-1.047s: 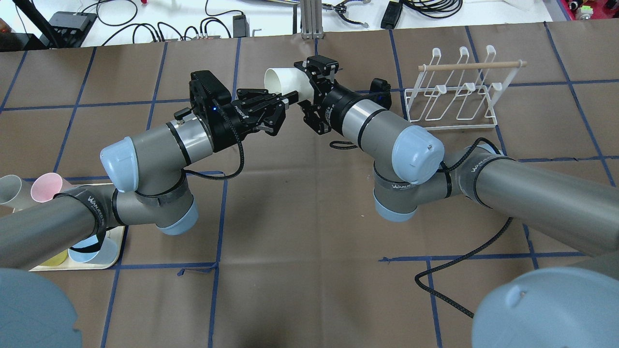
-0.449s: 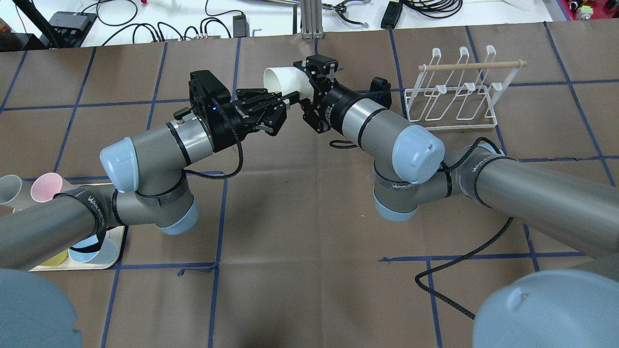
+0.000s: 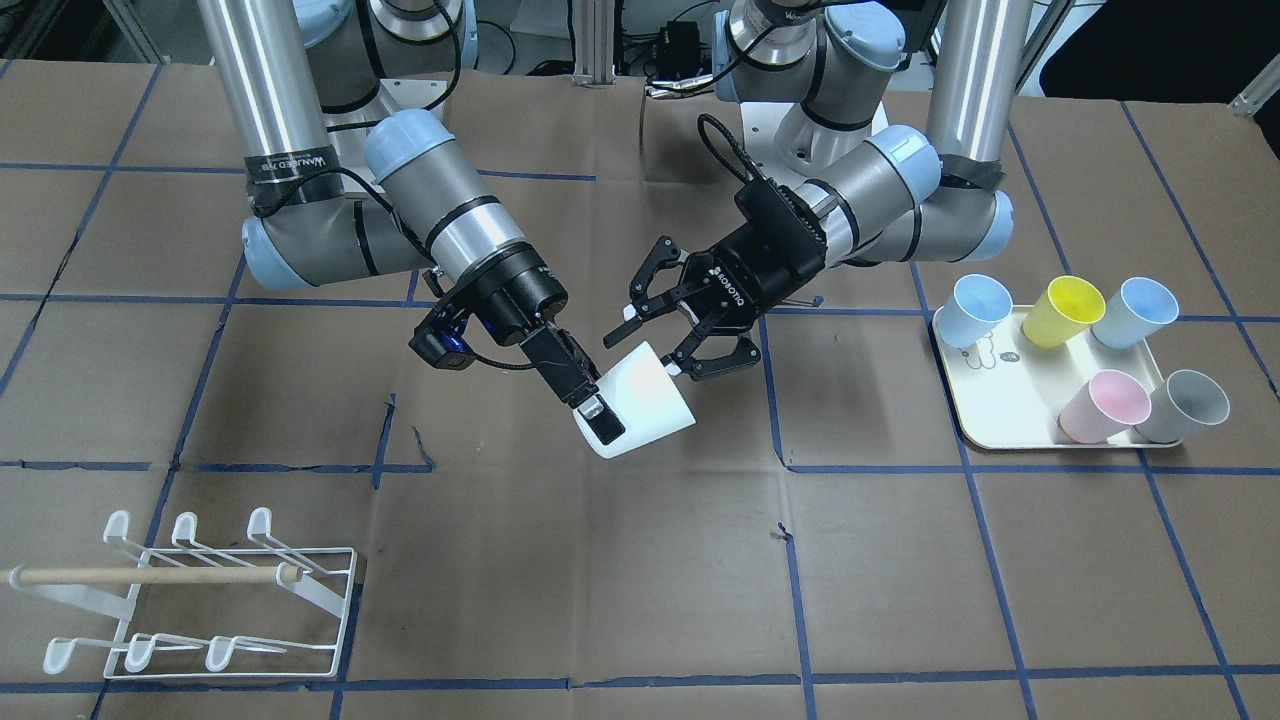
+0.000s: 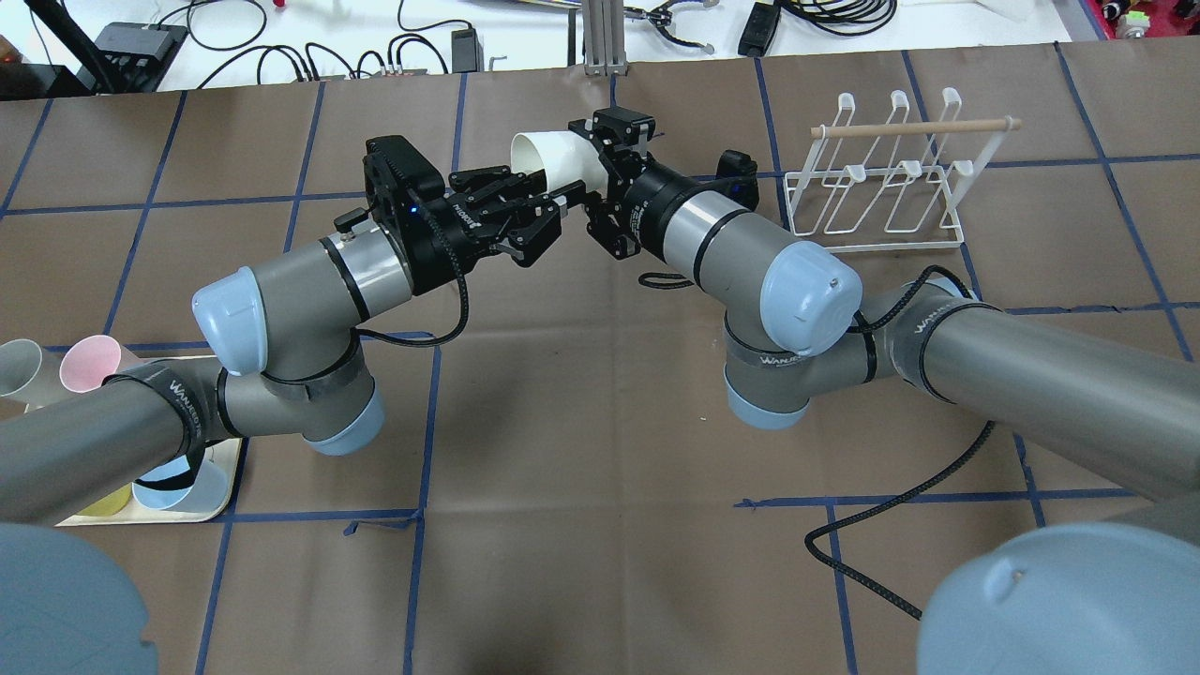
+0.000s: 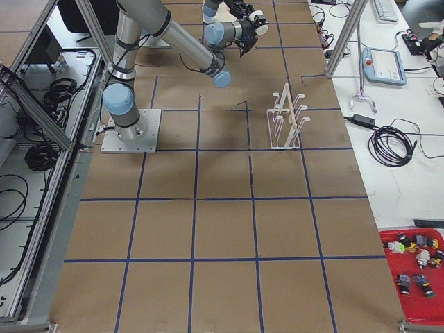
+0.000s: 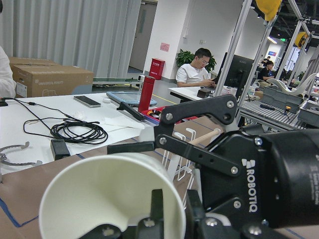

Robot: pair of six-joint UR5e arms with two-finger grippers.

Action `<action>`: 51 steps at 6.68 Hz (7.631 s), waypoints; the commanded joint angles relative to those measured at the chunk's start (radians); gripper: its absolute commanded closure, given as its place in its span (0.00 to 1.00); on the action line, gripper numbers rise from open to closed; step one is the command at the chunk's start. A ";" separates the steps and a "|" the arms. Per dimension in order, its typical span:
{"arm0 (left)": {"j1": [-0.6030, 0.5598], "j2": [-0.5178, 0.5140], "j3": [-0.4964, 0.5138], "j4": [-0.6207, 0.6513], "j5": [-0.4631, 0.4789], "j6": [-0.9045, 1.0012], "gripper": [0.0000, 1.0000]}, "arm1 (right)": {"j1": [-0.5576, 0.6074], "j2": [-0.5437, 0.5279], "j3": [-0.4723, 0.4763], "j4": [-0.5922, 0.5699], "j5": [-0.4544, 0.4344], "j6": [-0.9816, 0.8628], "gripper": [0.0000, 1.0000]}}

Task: Transfer IKEA cup to right arm and place on rack

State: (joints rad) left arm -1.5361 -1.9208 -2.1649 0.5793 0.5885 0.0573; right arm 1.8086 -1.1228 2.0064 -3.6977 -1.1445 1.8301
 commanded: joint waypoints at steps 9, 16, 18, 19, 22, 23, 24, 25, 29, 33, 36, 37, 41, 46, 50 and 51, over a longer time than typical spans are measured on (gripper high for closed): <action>0.217 0.140 -0.035 -0.288 0.146 -0.066 0.03 | -0.104 -0.017 -0.011 0.016 -0.208 -1.111 0.62; -0.036 0.287 0.495 -1.735 0.892 -0.101 0.02 | -0.271 0.044 -0.129 -0.141 -0.280 -1.664 0.74; -0.029 0.321 0.574 -2.028 0.953 -0.093 0.02 | -0.317 0.113 -0.170 -0.207 -0.279 -1.722 0.74; -0.021 0.322 0.588 -2.067 0.961 -0.074 0.02 | -0.328 0.135 -0.169 -0.220 -0.281 -1.771 0.74; -0.016 0.344 0.588 -2.084 1.008 0.033 0.02 | -0.374 0.175 -0.161 -0.220 -0.284 -1.926 0.74; -0.019 0.344 0.586 -2.086 1.008 0.033 0.01 | -0.382 0.181 -0.164 -0.216 -0.281 -1.933 0.74; -0.019 0.344 0.582 -2.086 1.007 0.035 0.01 | -0.382 0.186 -0.170 -0.216 -0.282 -1.933 0.74; -0.019 0.348 0.556 -2.084 1.010 0.033 0.01 | -0.380 0.193 -0.179 -0.214 -0.284 -1.930 0.74; 0.181 0.422 0.454 -2.151 1.013 0.160 0.01 | -0.376 0.229 -0.181 -0.220 -0.281 -1.921 0.75; 0.469 0.626 0.151 -2.142 1.019 0.451 0.01 | -0.373 0.239 -0.178 -0.216 -0.281 -1.917 0.75; 0.577 0.642 0.089 -2.094 1.074 0.559 0.01 | -0.367 0.241 -0.175 -0.212 -0.278 -1.889 0.74; 0.577 0.629 0.082 -2.069 1.074 0.562 0.01 | -0.367 0.242 -0.173 -0.211 -0.274 -1.887 0.73; 0.577 0.557 -0.068 -1.772 1.068 0.558 0.01 | -0.367 0.250 -0.172 -0.184 -0.278 -1.890 0.62; 0.576 0.421 -0.154 -1.589 1.067 0.552 0.01 | -0.364 0.236 -0.173 -0.124 -0.270 -1.891 0.01; 0.576 0.411 -0.156 -1.584 1.074 0.546 0.27 | -0.342 0.139 -0.175 0.005 -0.270 -1.890 0.01; 0.576 0.408 -0.151 -1.584 1.079 0.538 0.56 | -0.327 0.086 -0.172 0.011 -0.267 -1.890 0.01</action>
State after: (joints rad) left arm -0.9603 -1.5090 -2.3203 -1.0072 1.6626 0.6028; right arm 1.4655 -0.9760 1.8325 -3.7132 -1.4136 -0.0603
